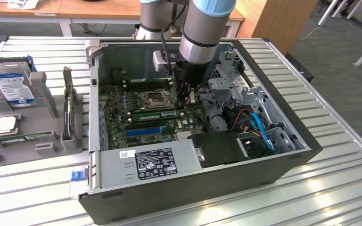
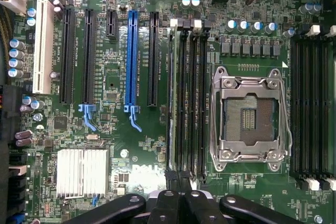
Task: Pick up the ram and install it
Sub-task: 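Press down the ram until it locks into place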
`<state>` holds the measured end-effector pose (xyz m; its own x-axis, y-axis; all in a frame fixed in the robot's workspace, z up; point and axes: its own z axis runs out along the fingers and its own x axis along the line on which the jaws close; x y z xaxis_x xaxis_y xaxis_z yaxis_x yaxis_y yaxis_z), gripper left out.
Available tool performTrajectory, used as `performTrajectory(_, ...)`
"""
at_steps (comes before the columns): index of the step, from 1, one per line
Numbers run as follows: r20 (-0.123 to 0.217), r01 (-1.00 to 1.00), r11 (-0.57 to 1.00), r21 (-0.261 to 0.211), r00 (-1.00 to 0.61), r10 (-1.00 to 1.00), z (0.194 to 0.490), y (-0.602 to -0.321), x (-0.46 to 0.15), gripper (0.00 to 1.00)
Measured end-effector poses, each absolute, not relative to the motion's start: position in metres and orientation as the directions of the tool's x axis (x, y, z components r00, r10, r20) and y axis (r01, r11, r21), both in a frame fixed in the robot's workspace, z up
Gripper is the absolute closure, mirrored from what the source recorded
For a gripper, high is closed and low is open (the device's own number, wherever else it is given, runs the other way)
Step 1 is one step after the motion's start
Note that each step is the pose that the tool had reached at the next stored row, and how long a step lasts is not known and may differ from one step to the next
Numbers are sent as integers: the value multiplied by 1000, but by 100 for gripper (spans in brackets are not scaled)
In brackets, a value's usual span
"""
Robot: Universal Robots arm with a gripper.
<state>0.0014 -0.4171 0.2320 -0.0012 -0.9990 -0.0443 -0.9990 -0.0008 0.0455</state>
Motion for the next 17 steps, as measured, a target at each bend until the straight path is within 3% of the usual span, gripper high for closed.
performTrajectory(17,-45,-999,-1,45,-1,-999,227,-417,1,90)
